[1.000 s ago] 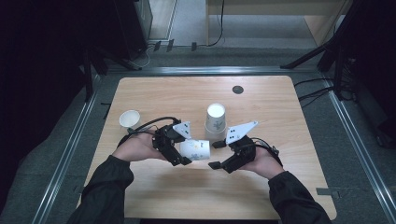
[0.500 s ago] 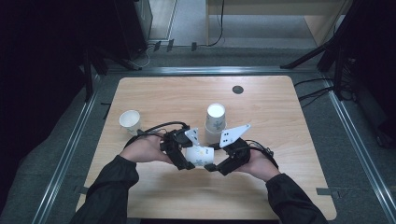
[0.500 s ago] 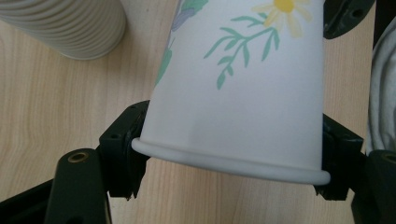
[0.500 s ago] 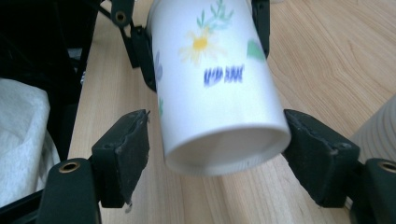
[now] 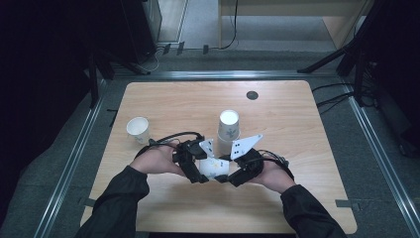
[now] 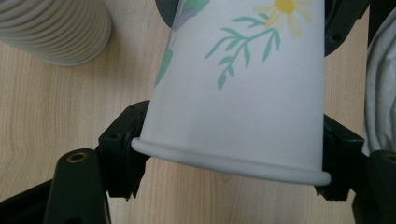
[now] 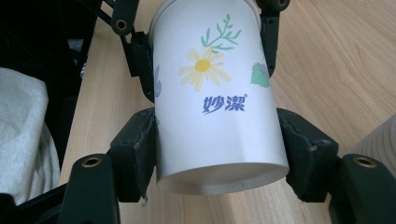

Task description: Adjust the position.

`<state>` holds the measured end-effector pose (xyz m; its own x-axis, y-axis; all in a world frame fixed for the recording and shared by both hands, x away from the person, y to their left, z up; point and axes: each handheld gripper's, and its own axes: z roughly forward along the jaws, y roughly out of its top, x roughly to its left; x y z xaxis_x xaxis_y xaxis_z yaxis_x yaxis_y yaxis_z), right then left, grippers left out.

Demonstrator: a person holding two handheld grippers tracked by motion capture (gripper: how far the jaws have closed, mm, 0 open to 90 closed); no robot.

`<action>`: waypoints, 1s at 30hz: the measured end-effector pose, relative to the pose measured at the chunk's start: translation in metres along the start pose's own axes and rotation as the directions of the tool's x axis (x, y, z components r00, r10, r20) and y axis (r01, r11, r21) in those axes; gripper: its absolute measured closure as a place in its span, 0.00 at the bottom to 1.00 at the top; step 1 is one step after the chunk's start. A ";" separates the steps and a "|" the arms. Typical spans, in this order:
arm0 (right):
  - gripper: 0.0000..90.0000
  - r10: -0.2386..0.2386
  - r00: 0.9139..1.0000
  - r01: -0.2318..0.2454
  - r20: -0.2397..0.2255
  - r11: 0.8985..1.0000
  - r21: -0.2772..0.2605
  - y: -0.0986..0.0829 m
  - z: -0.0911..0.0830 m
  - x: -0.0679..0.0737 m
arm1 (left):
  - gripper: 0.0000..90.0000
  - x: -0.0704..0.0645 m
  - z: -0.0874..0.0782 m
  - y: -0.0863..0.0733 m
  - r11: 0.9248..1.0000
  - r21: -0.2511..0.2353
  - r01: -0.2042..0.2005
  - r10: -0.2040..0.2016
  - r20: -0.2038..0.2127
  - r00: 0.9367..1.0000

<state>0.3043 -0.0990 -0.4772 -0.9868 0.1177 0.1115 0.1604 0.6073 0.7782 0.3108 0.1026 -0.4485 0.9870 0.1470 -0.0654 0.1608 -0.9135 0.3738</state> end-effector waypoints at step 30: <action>0.39 0.004 1.000 -0.007 -0.025 0.995 -0.099 0.001 -0.026 -0.005 | 0.16 0.008 -0.022 -0.031 0.923 -0.371 0.102 -0.075 0.088 0.993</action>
<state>0.3085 -0.1192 -0.4603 -0.9863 0.1009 0.1301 0.1639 0.5260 0.8345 0.3133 0.1407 -0.4407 0.9679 0.1808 -0.1744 0.2512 -0.6875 0.6813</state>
